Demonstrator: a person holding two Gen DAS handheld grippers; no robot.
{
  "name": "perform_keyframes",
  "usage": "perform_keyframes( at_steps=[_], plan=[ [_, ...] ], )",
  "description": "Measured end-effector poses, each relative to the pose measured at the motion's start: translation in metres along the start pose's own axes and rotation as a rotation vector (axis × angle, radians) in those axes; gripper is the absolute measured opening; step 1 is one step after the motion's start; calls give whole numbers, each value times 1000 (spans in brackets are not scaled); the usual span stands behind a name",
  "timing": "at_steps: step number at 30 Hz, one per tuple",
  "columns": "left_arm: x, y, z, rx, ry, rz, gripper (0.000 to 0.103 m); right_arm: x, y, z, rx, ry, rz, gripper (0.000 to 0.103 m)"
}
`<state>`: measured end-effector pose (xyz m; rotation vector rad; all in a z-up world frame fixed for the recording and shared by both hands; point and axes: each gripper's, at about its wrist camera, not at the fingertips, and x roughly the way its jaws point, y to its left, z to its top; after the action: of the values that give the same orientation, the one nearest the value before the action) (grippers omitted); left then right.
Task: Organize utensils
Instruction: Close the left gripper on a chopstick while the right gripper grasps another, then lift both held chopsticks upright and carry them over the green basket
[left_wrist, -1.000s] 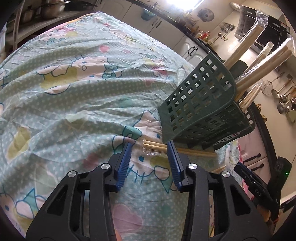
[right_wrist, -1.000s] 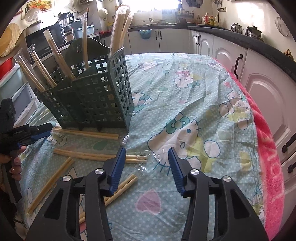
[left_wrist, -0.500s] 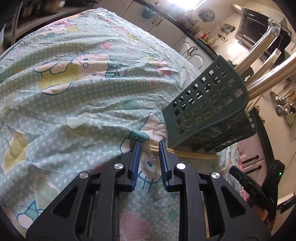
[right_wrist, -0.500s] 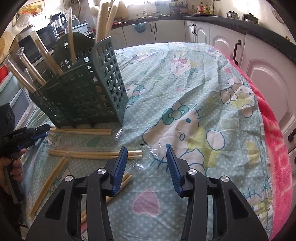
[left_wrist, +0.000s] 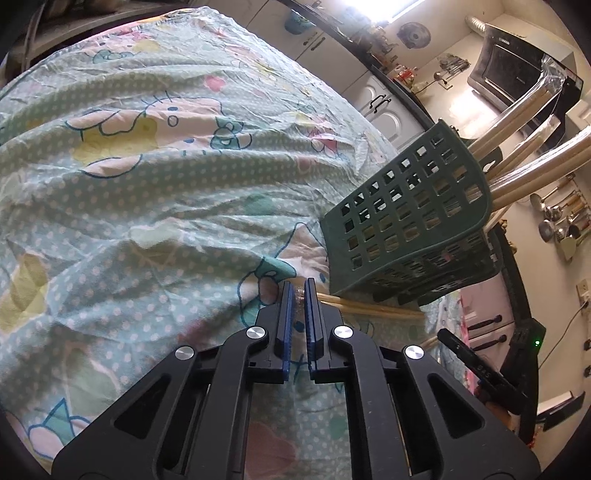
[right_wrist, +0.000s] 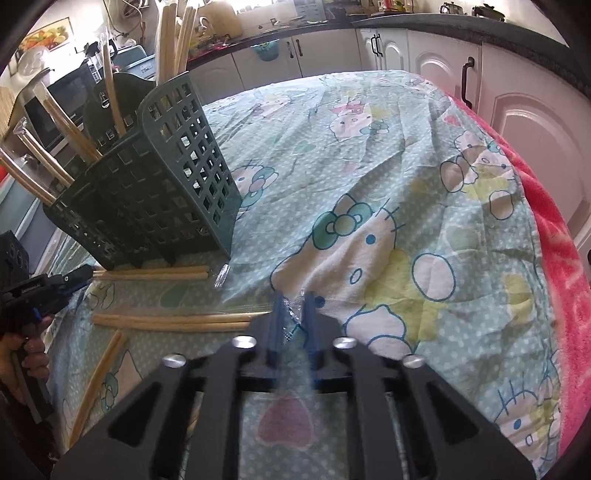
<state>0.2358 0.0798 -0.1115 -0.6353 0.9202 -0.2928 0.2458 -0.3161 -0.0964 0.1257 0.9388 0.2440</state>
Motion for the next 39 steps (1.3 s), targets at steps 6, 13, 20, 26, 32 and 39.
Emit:
perform_keyframes(
  at_steps=[6,13,20,26,32,39],
  plan=[
    [-14,-4,-3,-2,-22,-52,2,-27,10,2,-38,-82,11,2],
    [-41,-25,-5,46,-76,-80,1,-71,50,10,-164,-204,54,1],
    [-79,-67,-1,144,-166,-107,0,-106,83,28,-246,-286,106,1],
    [-100,-95,2,214,-206,-122,0,-129,112,34,-302,-318,144,1],
    [-118,-118,-3,286,-230,-135,0,-148,136,38,-349,-348,191,1],
    [-135,-140,-6,352,-242,-143,0,-166,153,41,-382,-382,230,1]
  ],
)
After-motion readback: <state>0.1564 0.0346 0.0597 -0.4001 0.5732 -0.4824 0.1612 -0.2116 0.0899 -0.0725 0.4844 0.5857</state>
